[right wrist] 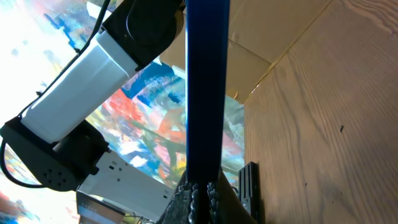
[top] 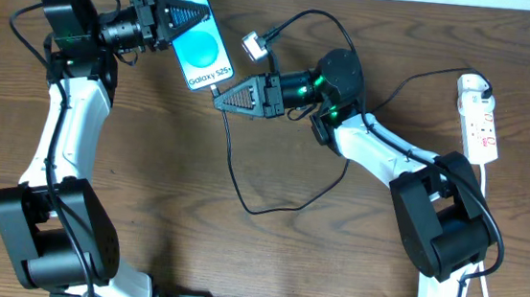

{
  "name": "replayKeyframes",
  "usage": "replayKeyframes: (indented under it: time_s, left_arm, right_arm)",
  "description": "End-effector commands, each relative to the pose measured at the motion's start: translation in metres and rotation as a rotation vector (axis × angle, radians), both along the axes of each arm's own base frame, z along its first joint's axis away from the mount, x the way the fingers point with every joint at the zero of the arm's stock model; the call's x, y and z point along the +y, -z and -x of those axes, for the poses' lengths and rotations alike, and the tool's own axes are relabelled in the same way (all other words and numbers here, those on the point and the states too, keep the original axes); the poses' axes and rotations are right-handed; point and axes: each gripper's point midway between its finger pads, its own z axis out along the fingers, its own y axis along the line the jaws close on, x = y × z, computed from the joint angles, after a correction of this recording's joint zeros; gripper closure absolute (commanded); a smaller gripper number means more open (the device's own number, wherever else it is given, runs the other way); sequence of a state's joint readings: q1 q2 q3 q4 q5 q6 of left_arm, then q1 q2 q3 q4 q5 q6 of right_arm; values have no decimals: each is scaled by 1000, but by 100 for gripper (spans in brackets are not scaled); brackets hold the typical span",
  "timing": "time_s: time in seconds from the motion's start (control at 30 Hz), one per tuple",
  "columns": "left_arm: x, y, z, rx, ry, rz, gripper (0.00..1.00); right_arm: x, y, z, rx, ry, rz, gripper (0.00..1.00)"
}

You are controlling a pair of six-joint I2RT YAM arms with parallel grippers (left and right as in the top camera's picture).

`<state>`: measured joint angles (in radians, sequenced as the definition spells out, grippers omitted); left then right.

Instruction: Plug charger to phone and switch on socket

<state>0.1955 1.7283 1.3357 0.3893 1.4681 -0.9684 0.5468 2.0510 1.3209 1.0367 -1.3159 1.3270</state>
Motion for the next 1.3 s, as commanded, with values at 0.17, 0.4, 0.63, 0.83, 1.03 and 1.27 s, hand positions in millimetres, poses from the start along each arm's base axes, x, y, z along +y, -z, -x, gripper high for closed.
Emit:
replayKeyframes:
  time_s: [0.17, 0.4, 0.63, 0.83, 1.03, 1.27]
  left_arm:
    - [-3, -6, 8, -27, 51, -3, 93]
    - [-3, -6, 8, -28, 51, -3, 93]
    - [-3, -6, 8, -31, 51, -4, 92]
    - [-3, -6, 8, -34, 51, -5, 93]
    - [-3, -6, 8, -34, 51, -5, 92]
    - [-6, -6, 9, -50, 58, -10, 93]
  right_arm:
    - [2, -6, -6, -22, 44, -24, 99]
    - [0, -7, -11, -22, 59, -26, 99]
    - [-2, -10, -11, -44, 62, -40, 99]
    - [-3, -13, -10, -63, 62, -52, 99]
    - [-4, -11, -13, -51, 68, -45, 99]
    - [-3, -11, -19, -30, 103, -45, 99]
